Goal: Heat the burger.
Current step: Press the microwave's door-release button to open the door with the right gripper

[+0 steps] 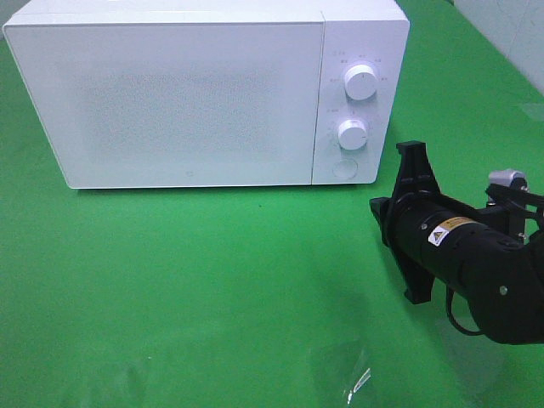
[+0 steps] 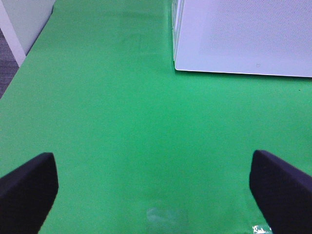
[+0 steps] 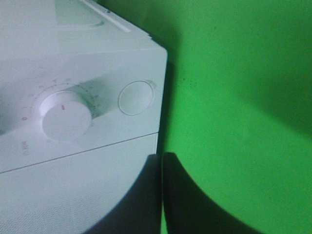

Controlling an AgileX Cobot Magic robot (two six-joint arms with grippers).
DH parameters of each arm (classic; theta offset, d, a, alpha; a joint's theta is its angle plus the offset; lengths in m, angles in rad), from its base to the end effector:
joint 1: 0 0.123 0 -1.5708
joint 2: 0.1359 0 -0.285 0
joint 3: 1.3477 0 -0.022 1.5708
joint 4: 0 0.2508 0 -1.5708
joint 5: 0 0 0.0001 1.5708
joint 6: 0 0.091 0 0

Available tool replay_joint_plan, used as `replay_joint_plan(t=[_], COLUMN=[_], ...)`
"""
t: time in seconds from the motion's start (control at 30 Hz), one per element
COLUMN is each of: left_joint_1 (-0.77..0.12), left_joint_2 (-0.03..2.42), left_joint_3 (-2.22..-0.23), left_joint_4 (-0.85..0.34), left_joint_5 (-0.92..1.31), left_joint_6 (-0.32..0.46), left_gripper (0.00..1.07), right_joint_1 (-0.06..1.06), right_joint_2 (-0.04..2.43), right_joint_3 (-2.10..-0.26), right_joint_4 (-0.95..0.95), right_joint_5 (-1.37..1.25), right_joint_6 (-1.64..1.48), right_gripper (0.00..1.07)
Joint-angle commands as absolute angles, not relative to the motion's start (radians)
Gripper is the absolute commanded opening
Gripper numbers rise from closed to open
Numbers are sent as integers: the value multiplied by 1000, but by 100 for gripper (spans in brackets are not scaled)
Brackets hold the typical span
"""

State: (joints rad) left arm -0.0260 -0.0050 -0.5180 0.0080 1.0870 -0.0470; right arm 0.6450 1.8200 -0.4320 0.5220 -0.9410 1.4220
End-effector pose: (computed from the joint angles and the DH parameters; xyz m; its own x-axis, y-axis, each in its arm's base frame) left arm -0.0088 0.0009 0.2801 -0.4592 -0.0313 -0.8878 -0.0002 0.9994 -0.0352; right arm 0.2385 0.1336 0.1165 -0.1945 0.9809 -0.0041 0.3728 0.0778 0.9247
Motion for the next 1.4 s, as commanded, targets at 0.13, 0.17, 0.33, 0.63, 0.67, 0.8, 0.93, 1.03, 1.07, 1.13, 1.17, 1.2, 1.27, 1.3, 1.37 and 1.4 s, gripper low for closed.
replay_joint_plan(t=[0.13,0.17,0.33,0.63,0.67,0.8,0.93,1.03,1.07,1.13,1.17,1.2,1.27,1.3,1.37,1.4], left_joint_1=[-23,-23,-23,-23,-23,-23,-23,-23,-23,-23,-23,-23,-23,-23,-23,-23], left_joint_2=[-20,-20,-20,-20,-20,-20,-20,-20,-20,-20,-20,-20,-20,-20,-20,-20], left_joint_3=[-517,-517,-517,-517,-517,-517,-517,-517,-517,-517,-517,-517,-517,-517,-517,-517], left_joint_4=[0,0,0,0,0,0,0,0,0,0,0,0,0,0,0,0], left_joint_5=[1071,1071,1071,1071,1071,1071,1071,1071,1071,1071,1071,1071,1071,1071,1071,1071], left_joint_6=[-47,-47,-47,-47,-47,-47,-47,-47,-47,-47,-47,-47,-47,-47,-47,-47], left_gripper=[100,100,100,100,100,100,100,100,100,100,100,100,100,100,100,100], right_joint_1=[636,636,581,532,523,500,489,489,489,489,489,489,483,477,471,466], right_joint_2=[1886,1886,1928,1979,1993,2019,2046,2068,2068,2083,2094,2094,2105,2117,2128,2140], right_joint_3=[-500,-500,-561,-644,-659,-689,-718,-743,-743,-757,-769,-769,-783,-800,-814,-827], right_joint_4=[510,510,452,406,399,381,376,371,371,365,363,363,363,356,358,355], right_joint_5=[-939,-939,-929,-904,-904,-903,-901,-901,-901,-901,-901,-901,-904,-901,-902,-901], right_joint_6=[1440,1440,1441,1441,1443,1455,1460,1467,1467,1472,1473,1473,1472,1472,1472,1472], right_gripper=[0,0,0,0,0,0,0,0,0,0,0,0,0,0,0,0])
